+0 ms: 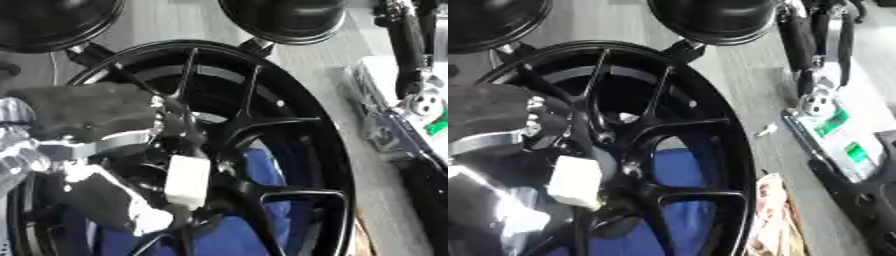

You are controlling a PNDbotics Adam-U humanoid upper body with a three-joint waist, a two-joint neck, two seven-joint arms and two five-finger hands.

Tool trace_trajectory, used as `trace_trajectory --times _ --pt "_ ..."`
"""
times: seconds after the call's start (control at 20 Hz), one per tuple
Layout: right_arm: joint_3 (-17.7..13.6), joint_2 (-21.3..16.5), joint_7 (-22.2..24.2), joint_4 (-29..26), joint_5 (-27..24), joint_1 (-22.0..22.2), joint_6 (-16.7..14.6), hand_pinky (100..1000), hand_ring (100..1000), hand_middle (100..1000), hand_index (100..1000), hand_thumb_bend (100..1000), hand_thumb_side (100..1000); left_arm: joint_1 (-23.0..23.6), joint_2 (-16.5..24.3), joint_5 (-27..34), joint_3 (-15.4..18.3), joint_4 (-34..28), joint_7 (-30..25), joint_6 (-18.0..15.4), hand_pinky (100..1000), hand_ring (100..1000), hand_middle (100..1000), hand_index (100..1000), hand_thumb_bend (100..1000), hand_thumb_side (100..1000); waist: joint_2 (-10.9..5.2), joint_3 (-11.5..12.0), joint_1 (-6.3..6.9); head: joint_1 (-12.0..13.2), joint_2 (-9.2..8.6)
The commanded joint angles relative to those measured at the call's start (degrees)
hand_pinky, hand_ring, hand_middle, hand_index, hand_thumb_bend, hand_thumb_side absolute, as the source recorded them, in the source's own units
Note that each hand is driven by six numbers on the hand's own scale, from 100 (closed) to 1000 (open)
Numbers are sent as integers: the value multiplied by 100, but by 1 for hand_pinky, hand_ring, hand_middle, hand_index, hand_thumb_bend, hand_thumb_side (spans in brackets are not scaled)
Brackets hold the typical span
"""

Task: Pull the pin out of the wheel hub.

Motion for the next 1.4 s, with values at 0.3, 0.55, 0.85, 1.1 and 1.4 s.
trace_trajectory --times 0.3,0.55,0.85,1.1,1.4 --pt "-78 -85 -93 -40 18 -11 33 666 649 548 674 100 671 -63 18 -51 18 -51 -157 -6 868 792 775 826 407 516 -99 4 1 128 19" --pt "-73 -59 -103 -40 15 -3 7 667 649 548 673 100 672 -63 -15 -110 10 -51 -166 39 854 778 763 816 389 468 -97 -4 -4 153 20" --pt "-84 -43 -116 -40 18 16 -2 667 649 548 672 100 673 -54 -91 -2 6 -51 -115 130 843 757 738 801 339 477 -92 -17 -14 172 37" --pt "-102 -18 -135 -40 17 31 -9 668 649 547 672 100 674 -57 -114 67 -3 -51 -38 196 827 737 719 787 345 463 -88 -14 -16 169 36" --pt "-116 9 -140 -40 32 25 -30 669 650 548 672 100 675 -31 -152 36 -32 -51 -84 195 809 707 687 764 315 378 -90 -16 -28 170 35"
